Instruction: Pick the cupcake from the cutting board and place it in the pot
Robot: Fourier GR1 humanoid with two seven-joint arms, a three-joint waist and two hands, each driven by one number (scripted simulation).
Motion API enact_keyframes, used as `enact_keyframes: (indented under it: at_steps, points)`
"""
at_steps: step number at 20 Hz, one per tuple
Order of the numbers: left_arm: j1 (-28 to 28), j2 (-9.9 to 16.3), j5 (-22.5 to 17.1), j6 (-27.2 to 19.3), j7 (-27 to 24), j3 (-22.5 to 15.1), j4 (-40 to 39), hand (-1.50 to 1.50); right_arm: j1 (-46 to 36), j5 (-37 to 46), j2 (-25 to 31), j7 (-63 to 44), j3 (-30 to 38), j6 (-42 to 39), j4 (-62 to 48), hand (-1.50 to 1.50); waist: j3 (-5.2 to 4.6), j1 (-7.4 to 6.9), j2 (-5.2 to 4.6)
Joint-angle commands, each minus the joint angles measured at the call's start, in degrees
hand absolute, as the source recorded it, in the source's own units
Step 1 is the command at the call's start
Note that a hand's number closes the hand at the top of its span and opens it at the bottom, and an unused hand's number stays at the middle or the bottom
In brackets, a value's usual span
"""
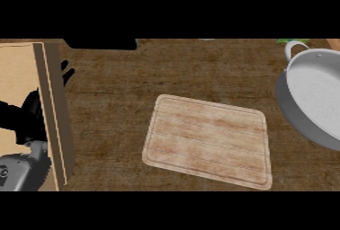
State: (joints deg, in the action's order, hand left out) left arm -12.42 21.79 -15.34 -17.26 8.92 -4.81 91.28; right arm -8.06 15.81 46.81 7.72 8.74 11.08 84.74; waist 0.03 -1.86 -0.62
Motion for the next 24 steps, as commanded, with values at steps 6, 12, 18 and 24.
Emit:
enact_keyframes:
  at_steps: [6,12,18,24]
  points:
    - [-1.75,-0.98,0.55,1.52,0.51,1.87,-1.03,0.0,-17.64,8.38,-7.03,11.18,-4.89,1.72,-31.07,1.5,0.02,0.34,0.21]
    - [-1.78,0.32,0.61,2.8,1.48,2.39,-0.83,0.0,-23.75,2.97,-6.8,16.99,-1.31,-8.56,-47.54,-1.5,0.14,-0.4,-0.1]
    - [-2.77,-0.31,1.43,1.41,2.72,2.98,-0.6,0.0,-27.07,-3.48,-10.57,24.87,1.96,-18.15,-52.99,-1.5,0.15,0.25,-0.03]
    - [0.47,-1.3,2.13,0.88,2.9,2.42,2.62,0.0,-30.74,-11.91,-7.41,26.66,10.29,-26.47,-58.95,-1.5,0.11,0.45,0.23]
